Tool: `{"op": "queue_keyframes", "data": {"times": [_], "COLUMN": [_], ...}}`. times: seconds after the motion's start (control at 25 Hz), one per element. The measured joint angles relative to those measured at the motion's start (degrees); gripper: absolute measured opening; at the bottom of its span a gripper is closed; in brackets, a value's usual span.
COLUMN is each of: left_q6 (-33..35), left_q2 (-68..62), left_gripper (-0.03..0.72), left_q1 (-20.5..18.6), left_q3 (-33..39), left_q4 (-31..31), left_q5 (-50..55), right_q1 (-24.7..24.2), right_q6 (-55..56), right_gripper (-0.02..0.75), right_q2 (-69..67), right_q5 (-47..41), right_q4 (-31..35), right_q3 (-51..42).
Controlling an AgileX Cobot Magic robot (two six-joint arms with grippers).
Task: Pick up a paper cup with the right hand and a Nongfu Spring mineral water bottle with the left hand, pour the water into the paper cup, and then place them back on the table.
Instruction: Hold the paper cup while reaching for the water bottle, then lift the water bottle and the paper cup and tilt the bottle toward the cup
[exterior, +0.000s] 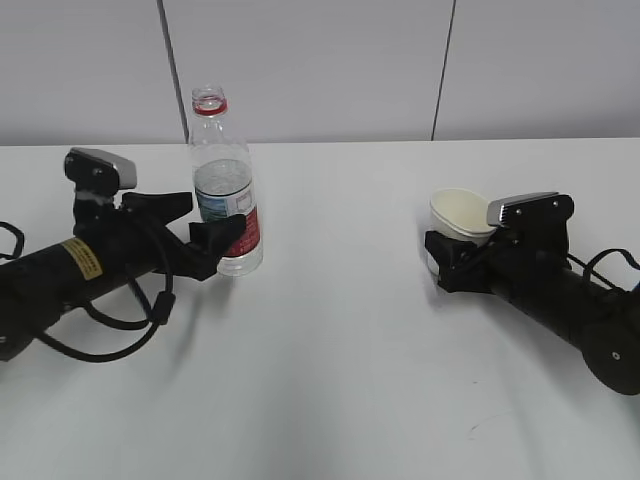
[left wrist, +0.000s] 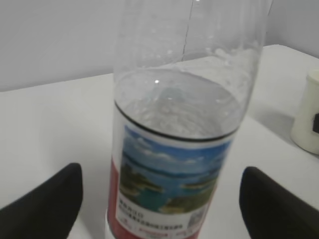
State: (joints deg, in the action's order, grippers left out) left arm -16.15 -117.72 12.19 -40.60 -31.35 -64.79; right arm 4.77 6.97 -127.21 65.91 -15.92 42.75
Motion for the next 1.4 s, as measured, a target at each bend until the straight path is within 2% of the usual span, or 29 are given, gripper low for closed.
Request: {"op": "queue_keyframes", "data": {"times": [0.4,0.68,0.96,1.16,1.4], "left_q6": [0.0,0.02,0.17,0.63,4.56], "left_q2": [-6.43,-6.77,-6.77,-6.58,-3.42], "left_gripper": [0.577,0.426,0.397,0.396,0.394], "left_q1": [3.49,3.79,3.79,3.79,3.79], "left_q3": [-8.43,-8.76,-8.89,-8.89,-8.89], "left_q4": [5.09,5.29,4.5,0.71,-2.5], "left_q5": [0.07,0.19,0.22,0.34,6.76], "right_q1": [0.0,0.0,0.0,0.0,0.0], "right_q6": [0.0,0.0,2.67,5.32,11.73], "right_gripper": [0.508,0.508,0.508,0.508,0.508], "right_q2": [0.0,0.0,0.0,0.0,0.0], "right_q5": [0.0,0.0,0.27,0.27,0.17], "right_q4": [-0.13,-2.49,-13.82,-25.03,-34.71], "right_q3": [0.0,0.0,0.13,1.93,5.26]}}
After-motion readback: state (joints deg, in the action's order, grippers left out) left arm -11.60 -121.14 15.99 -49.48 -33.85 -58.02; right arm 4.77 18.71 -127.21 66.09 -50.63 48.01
